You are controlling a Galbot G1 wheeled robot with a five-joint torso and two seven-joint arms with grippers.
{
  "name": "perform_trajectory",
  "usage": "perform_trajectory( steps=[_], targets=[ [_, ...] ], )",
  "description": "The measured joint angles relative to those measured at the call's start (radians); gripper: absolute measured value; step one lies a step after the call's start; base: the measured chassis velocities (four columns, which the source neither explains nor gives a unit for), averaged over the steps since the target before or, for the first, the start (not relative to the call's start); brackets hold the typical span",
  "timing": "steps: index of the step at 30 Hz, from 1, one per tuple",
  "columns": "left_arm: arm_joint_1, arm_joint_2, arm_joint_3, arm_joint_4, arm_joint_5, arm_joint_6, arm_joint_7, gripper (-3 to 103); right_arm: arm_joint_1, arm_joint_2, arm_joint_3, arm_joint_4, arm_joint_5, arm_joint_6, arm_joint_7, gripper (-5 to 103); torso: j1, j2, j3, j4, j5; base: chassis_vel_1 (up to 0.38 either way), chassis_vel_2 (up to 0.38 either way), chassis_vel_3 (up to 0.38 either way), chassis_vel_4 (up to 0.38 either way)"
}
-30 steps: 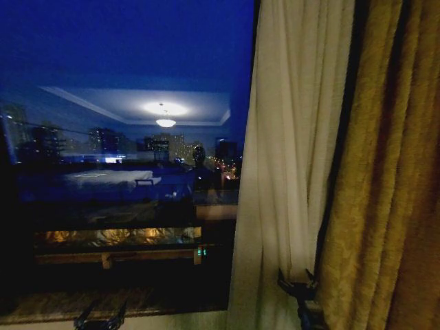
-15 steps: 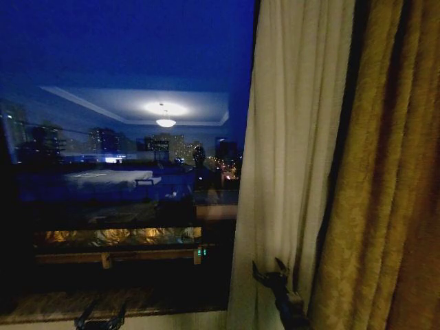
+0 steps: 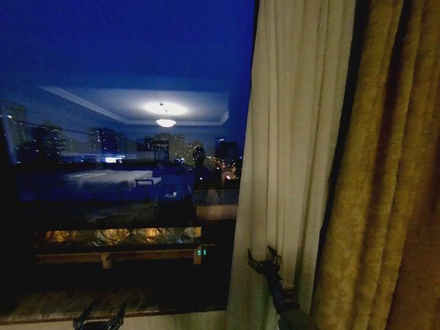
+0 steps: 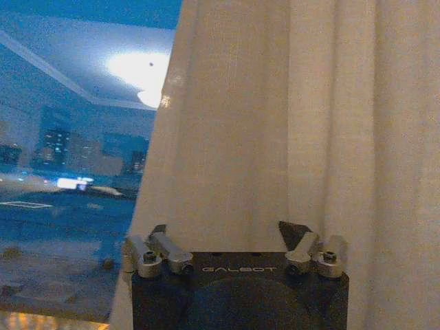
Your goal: Open the curtains by pulling them apart, changing their state from closed to fully open.
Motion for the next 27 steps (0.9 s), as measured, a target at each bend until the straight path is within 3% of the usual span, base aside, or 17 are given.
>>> perform_trajectory(
  steps=[8, 10, 11, 14, 16, 17, 20, 27],
  targets=[
    [0.003, -0.001, -0.001, -0.004, 0.002, 0.0, 0.0, 100, -0.011, 0.0, -0.007, 0.006, 0.025, -0.002, -0.005, 50, 0.0, 0.0, 0.0, 0.0001, 0.0001, 0.0, 0.0, 0.0, 0.0],
    [0.003, -0.001, -0.001, -0.005, 0.002, 0.0, 0.0, 100, -0.01, 0.0, -0.007, 0.006, 0.027, -0.002, -0.005, 50, 0.0, 0.0, 0.0, 0.0001, 0.0, 0.0, 0.0, 0.0, 0.0],
    [0.003, -0.002, -0.002, -0.006, 0.002, 0.001, 0.0, 100, -0.006, 0.0, -0.008, 0.007, 0.032, -0.003, -0.003, 40, 0.0, 0.0, 0.0, 0.0002, 0.0, 0.0, 0.0, 0.0, 0.0],
    [0.004, -0.001, -0.003, -0.007, 0.002, 0.001, -0.001, 100, -0.003, 0.0, -0.009, 0.007, 0.036, -0.004, -0.001, 40, 0.0, 0.0, 0.0, 0.0002, 0.0, 0.0, 0.0, 0.0, 0.0],
    [0.004, 0.0, -0.003, -0.007, 0.002, 0.001, -0.001, 100, -0.003, 0.0, -0.01, 0.008, 0.043, -0.005, 0.002, 22, 0.0, 0.0, 0.0, 0.0002, 0.0, 0.0, 0.0, 0.0, 0.0],
    [0.004, 0.0, -0.003, -0.007, 0.002, 0.001, -0.001, 100, -0.003, 0.0, -0.01, 0.008, 0.043, -0.005, 0.002, 22, 0.0, 0.0, 0.0, 0.0002, 0.0, 0.0, 0.0, 0.0, 0.0],
    [0.003, 0.0, -0.003, -0.004, 0.002, 0.001, -0.001, 100, -0.006, 0.0, -0.011, 0.009, 0.049, -0.005, 0.003, 7, 0.0, 0.0, 0.0, 0.0002, 0.0, 0.0, 0.0, 0.0, 0.0],
    [0.0, 0.001, -0.001, 0.003, 0.002, 0.0, -0.001, 100, -0.006, 0.0, -0.013, 0.019, 0.06, -0.006, 0.002, 0, 0.0, 0.0, 0.0, 0.0001, 0.0, 0.0, 0.0, 0.0, 0.0]
  ],
)
